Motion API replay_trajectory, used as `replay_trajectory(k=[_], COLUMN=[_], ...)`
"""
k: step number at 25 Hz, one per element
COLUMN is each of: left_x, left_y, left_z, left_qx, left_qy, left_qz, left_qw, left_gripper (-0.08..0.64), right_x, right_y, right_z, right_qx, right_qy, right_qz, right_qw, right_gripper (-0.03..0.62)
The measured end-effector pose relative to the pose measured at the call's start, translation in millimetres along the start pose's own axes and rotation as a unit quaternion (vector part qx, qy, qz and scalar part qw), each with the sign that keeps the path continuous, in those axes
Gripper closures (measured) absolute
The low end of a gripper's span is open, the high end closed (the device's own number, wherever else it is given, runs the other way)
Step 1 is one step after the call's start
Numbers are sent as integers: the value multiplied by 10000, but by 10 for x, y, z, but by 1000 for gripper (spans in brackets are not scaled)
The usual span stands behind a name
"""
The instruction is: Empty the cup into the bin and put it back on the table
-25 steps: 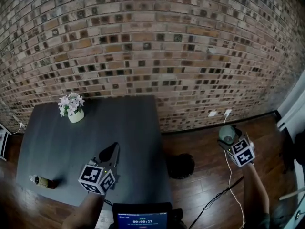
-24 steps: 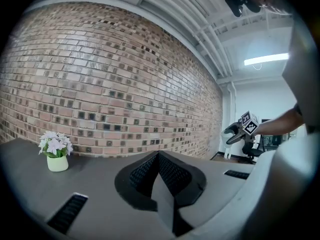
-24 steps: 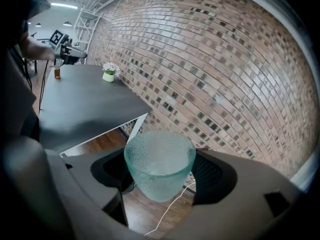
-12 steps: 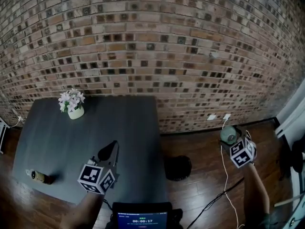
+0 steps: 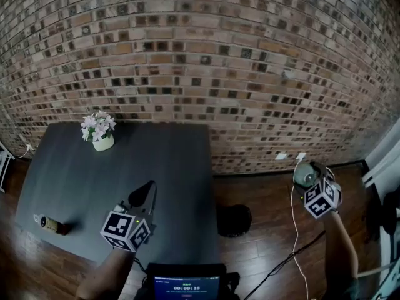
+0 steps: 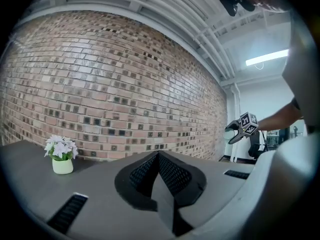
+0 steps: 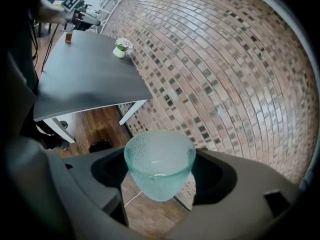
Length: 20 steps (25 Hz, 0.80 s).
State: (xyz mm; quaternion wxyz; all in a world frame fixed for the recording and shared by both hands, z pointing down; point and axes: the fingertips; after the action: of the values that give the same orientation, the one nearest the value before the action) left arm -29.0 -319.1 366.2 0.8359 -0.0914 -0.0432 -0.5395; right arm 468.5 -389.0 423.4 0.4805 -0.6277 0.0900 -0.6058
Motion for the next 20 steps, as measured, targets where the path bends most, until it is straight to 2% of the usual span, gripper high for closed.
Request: replay_trajectory(k=[6, 16, 20], left_x=[-64, -66, -51], left_y=[-92, -123, -148], left_z=[30, 81, 68], left_qx=[-19, -167, -250], left_qy=[17, -150, -162], left_qz=[-108, 56, 13], left_qw=[9999, 9997, 9996], left_gripper=[559, 559, 559], right_x=[38, -66, -78], right_y=[10, 53, 80], right_z=[-68, -276, -303], right_qx=[-531, -1335, -1502], right_qy=[-154, -373, -424], right_qz=[89, 383, 505], right_qw=[9984, 9896, 9865], right_gripper=[206, 206, 206])
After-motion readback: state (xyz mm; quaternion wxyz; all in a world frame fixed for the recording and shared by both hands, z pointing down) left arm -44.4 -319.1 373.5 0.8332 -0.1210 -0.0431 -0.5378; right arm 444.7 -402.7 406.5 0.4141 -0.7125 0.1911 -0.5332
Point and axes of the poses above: the fingertips, and each gripper's own axes: x forward along the fingers, y to its right, z out of its underside, and after that the axes turned 11 degrees about -y, right-handed
